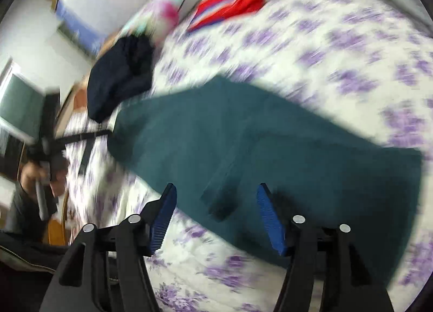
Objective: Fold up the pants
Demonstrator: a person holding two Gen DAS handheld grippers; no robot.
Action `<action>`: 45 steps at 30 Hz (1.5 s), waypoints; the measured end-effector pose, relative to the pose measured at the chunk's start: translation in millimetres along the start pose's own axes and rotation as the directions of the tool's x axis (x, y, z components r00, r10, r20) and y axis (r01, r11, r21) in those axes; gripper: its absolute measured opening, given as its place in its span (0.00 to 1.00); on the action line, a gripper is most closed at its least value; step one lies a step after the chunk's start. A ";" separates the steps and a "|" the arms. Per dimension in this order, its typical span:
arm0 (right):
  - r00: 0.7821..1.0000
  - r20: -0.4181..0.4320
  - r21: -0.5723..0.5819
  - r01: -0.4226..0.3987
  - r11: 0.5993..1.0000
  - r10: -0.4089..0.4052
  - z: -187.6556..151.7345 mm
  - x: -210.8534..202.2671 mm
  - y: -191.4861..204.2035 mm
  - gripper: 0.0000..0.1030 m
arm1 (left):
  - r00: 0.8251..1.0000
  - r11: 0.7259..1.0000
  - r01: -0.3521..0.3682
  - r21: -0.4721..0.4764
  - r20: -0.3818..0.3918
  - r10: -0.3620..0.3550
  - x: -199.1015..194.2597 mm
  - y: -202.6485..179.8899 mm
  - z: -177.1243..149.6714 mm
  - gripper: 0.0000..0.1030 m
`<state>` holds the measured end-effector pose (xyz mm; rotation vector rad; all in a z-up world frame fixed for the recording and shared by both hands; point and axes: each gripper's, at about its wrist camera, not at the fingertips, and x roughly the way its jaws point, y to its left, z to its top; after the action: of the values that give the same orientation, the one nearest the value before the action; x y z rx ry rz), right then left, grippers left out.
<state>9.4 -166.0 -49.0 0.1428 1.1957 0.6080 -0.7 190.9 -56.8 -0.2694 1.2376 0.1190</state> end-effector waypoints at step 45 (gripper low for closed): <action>0.995 0.083 0.256 -0.070 0.964 0.050 -30.8 -24.0 -53.3 0.74 | 0.976 0.953 0.213 0.217 -0.090 -0.198 13.2 -147.6 -2.5 0.90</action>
<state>-4.3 -229.1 -62.9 0.4215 1.1971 0.4925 35.9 47.5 -49.7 -0.2045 1.2699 -0.2119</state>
